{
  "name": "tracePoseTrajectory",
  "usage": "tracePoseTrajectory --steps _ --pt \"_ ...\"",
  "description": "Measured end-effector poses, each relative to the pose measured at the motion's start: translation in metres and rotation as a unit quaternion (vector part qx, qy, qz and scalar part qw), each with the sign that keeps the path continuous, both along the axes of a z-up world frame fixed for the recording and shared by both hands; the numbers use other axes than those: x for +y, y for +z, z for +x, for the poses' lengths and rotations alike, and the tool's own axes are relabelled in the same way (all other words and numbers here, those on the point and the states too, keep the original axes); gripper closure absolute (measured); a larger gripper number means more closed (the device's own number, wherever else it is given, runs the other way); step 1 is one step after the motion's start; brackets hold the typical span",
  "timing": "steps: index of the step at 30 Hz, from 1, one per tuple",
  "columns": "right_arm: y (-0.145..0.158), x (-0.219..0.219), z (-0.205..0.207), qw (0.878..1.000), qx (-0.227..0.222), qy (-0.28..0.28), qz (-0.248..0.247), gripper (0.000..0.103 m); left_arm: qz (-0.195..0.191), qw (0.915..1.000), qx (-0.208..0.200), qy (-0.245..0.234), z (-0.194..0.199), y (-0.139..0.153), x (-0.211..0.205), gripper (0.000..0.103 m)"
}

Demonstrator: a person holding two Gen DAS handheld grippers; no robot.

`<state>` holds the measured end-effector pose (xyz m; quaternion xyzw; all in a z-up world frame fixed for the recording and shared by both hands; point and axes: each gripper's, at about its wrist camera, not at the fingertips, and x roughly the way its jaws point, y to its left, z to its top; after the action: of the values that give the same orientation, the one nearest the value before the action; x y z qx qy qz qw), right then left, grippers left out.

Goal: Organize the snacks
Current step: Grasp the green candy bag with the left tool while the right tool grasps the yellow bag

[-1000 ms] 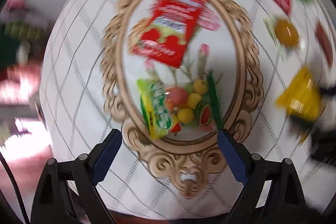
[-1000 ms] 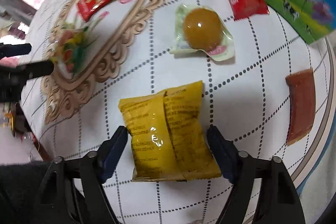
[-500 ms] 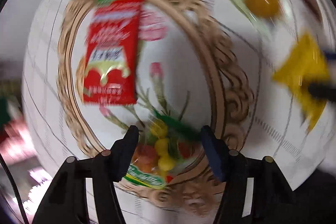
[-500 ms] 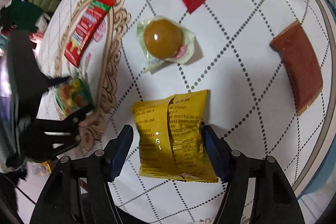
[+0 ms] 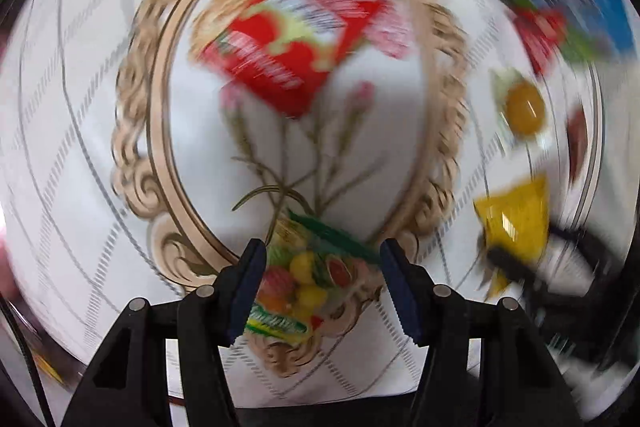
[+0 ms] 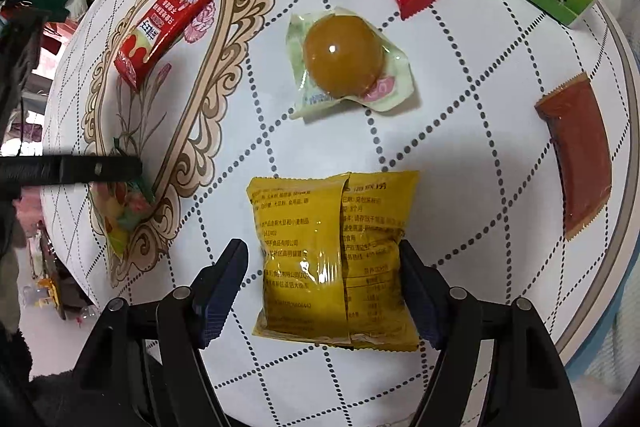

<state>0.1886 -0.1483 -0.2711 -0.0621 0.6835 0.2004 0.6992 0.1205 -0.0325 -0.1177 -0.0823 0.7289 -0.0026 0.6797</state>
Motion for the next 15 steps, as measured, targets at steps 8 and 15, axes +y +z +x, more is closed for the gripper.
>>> tracePoseTrajectory --steps 8,15 --pt "-0.006 0.033 -0.01 0.999 -0.008 0.029 -0.019 0.026 0.124 0.9796 0.021 -0.156 -0.02 -0.028 -0.063 0.037" --pt "-0.003 0.027 -0.017 0.998 -0.054 -0.006 -0.015 0.039 0.054 0.9956 0.014 0.075 -0.01 -0.027 -0.022 0.044"
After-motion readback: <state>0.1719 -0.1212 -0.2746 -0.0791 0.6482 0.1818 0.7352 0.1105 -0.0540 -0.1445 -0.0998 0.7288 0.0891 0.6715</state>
